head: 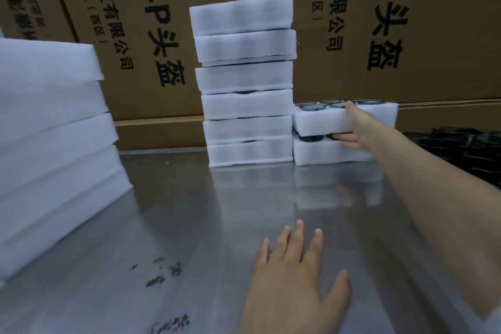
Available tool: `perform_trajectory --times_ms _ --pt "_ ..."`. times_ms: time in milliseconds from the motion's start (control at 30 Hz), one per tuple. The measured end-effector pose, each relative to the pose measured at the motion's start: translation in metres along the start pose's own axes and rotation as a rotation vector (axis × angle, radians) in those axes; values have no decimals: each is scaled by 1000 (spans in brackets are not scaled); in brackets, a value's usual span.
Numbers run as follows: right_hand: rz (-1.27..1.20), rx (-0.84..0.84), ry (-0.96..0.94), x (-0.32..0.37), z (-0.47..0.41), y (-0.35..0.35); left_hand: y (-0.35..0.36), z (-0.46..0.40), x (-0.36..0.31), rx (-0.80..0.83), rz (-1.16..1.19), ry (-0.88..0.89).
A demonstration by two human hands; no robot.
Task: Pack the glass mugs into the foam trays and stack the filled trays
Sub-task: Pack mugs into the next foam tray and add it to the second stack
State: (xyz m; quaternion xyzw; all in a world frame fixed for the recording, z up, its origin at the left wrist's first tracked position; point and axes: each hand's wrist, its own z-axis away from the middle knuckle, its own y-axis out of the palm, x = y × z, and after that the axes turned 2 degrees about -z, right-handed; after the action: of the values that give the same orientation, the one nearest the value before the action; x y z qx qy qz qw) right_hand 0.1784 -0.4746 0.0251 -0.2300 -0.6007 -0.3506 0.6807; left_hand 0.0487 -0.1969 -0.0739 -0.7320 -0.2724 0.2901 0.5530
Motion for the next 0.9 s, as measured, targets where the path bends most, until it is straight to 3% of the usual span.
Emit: perform_trajectory --times_ms 133,200,233,367,533,667,900 --pt "161 -107 3 -4 3 3 -5 -4 0 63 24 82" --pt "193 -132 -12 -8 6 3 -5 -4 0 -13 -46 62" --pt "196 -149 -34 -11 7 4 -5 -3 0 38 -39 37" --pt "431 -302 -258 -41 21 19 -4 0 -4 18 -25 3" --pt "603 -230 -597 -85 38 36 -6 4 -2 50 -2 -17" --pt "735 -198 -640 -94 39 39 0 -2 2 50 92 68" --pt "850 -131 -640 -93 41 39 7 -6 5 76 82 49"
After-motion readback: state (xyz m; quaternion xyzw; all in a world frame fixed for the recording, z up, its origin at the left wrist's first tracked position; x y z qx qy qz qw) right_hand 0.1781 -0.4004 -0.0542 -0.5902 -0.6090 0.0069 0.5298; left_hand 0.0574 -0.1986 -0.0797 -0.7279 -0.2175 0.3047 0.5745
